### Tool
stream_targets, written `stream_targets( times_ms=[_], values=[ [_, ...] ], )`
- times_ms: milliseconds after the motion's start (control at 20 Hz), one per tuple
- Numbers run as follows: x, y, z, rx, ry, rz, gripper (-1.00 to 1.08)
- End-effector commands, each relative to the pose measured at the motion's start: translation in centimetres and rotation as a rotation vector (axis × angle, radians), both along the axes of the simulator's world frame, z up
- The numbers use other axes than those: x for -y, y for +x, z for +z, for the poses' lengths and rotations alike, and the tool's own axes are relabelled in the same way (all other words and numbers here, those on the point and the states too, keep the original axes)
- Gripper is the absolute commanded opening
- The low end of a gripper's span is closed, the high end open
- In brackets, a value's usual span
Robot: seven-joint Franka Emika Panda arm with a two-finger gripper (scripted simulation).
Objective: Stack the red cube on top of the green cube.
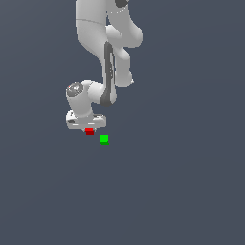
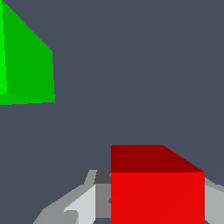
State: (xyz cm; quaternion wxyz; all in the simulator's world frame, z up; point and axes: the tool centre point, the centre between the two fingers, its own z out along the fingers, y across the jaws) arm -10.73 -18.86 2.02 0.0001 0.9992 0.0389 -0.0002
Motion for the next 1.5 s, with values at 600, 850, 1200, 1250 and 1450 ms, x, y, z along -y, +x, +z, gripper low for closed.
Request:
stream_targets(
  times_ms=[600, 850, 1200, 1250, 1450],
  values=[
    [-0.1, -0.1, 3.8, 0.0, 0.0, 0.001, -1.0],
    [-0.1, -0.1, 7.2, 0.0, 0.0, 0.001, -1.0],
    [-0.1, 0.0, 9.9, 0.0, 0.0, 0.001, -1.0],
    [-0.1, 0.0, 10.1, 0.0, 0.0, 0.001, -1.0],
    [0.0, 0.0, 10.1, 0.0, 0.0, 0.001, -1.0]
  ],
)
